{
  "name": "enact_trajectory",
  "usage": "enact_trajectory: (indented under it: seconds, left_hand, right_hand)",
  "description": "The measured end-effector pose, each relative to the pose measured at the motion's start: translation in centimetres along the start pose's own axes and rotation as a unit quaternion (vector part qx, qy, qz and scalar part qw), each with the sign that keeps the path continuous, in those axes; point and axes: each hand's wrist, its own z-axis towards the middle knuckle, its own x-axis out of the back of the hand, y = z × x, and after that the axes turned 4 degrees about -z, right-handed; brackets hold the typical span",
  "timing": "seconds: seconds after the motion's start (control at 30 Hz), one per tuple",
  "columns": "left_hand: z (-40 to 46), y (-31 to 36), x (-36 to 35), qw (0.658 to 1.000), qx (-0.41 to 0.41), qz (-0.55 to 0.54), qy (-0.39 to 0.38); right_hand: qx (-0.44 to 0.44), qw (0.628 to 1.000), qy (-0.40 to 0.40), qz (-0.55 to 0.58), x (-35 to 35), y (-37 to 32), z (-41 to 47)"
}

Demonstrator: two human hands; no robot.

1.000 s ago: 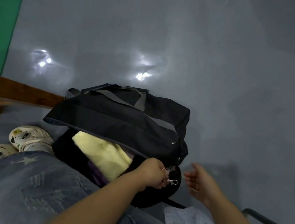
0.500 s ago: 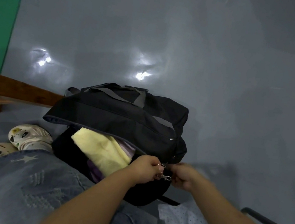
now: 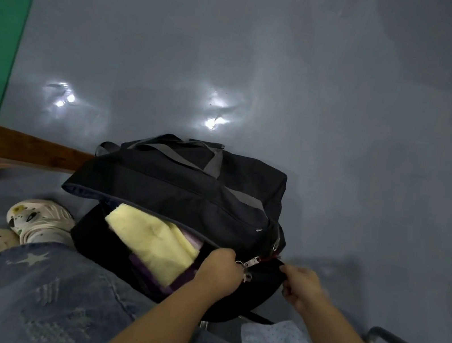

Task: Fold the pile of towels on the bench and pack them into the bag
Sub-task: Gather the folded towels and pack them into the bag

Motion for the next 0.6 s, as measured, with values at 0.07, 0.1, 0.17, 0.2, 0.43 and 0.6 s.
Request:
enact_trajectory:
  seconds: [0.07, 0.1, 0.17, 0.2, 0.43, 0.6]
  left_hand:
    - [-0.2, -0.1, 0.0, 1.0, 0.012, -0.007, 0.01]
    - [-0.2, -0.3, 0.1, 1.0, 0.014, -0.007, 0.02]
    - [-0.4, -0.6, 0.4, 0.999, 0.021, -0.015, 0.038]
    - [-0.4, -0.7, 0.5, 0.998, 0.025, -0.027, 0.046]
    - [-0.3, -1.7, 1.4, 0.996, -0.022, -0.076, 0.032]
    - [-0.7, -1.8, 1.9, 0.979, -0.05, -0.199, 0.02]
  right_hand:
    - [0.01, 1.0, -0.001, -0.007, 0.0, 0.2, -0.1]
    - [0.017, 1.0, -0.003, -0.009, 0.0, 0.3, -0.1]
    - [0.026, 1.0, -0.008, -0.014, -0.1, 0.3, -0.4]
    - [0.031, 0.999, -0.008, -0.015, -0.2, 0.3, -0.5]
    - [0.231, 0.891, 0.028, -0.389, -1.0, -0.1, -1.4]
    - [0.472, 0.765, -0.067, -0.432, -2.3, -0.6, -2.8]
